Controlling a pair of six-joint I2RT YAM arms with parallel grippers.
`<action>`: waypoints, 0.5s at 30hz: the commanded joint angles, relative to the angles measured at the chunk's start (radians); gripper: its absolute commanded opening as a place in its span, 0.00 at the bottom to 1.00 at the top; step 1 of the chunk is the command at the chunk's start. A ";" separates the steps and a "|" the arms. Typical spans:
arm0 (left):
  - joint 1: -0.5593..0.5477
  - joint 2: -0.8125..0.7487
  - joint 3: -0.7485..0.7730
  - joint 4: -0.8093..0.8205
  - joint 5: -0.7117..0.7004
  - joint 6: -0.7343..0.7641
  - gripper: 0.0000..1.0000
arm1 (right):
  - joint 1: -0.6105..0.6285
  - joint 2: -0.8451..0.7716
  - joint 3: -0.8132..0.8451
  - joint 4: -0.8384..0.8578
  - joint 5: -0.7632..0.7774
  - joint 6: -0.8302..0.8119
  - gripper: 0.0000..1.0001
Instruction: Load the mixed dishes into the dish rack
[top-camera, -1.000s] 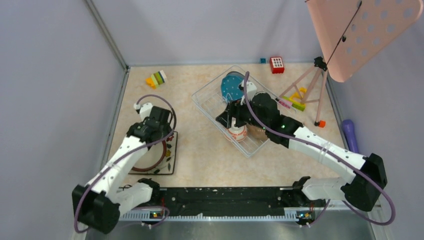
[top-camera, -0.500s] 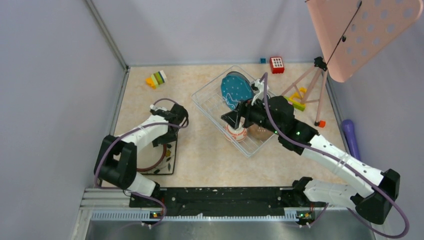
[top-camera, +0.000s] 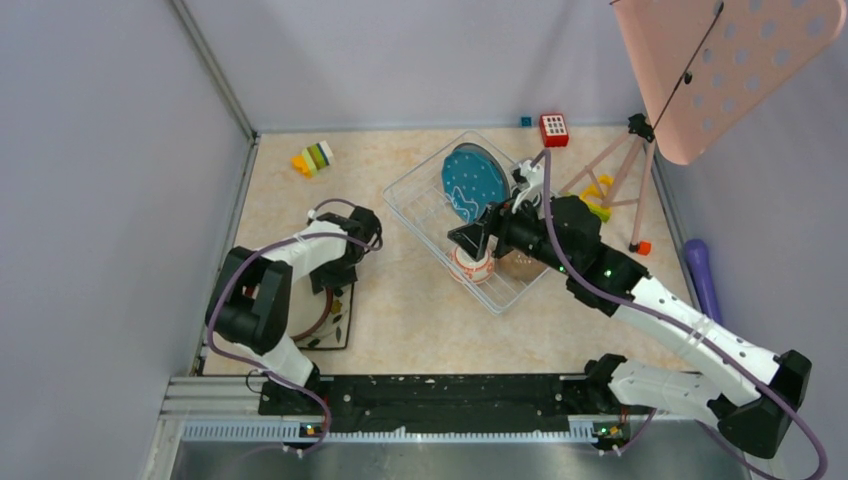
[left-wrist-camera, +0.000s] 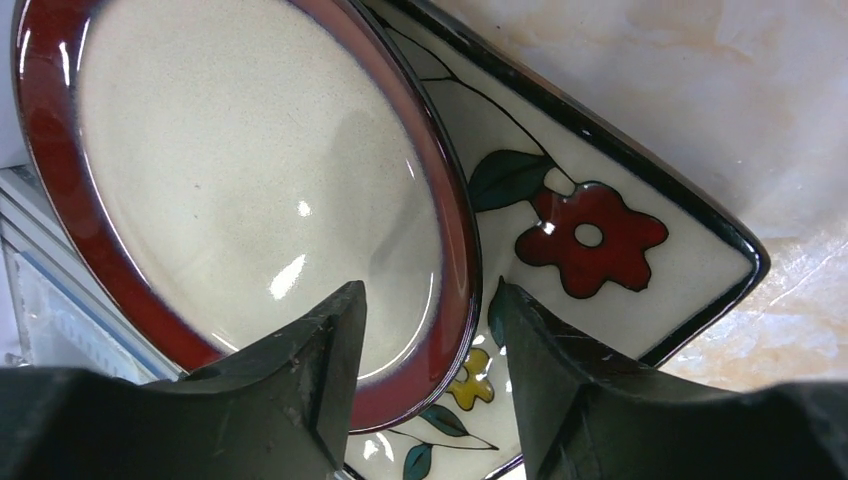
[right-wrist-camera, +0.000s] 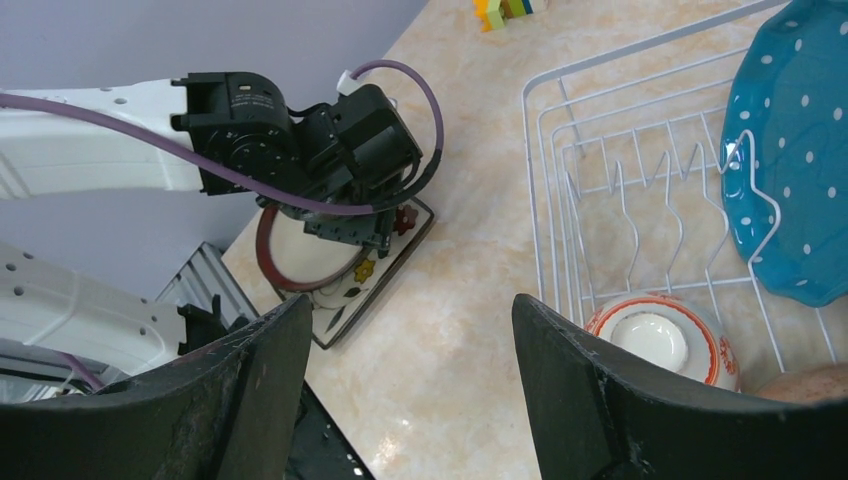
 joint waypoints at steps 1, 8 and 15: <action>0.043 0.015 -0.030 0.016 0.047 -0.050 0.56 | -0.001 -0.032 -0.005 0.033 -0.010 -0.011 0.71; 0.103 -0.047 -0.086 0.093 0.133 -0.001 0.00 | -0.001 -0.030 0.005 0.046 -0.034 -0.007 0.71; 0.104 -0.179 0.037 -0.035 0.081 -0.020 0.00 | 0.000 0.002 -0.009 0.057 -0.064 0.026 0.70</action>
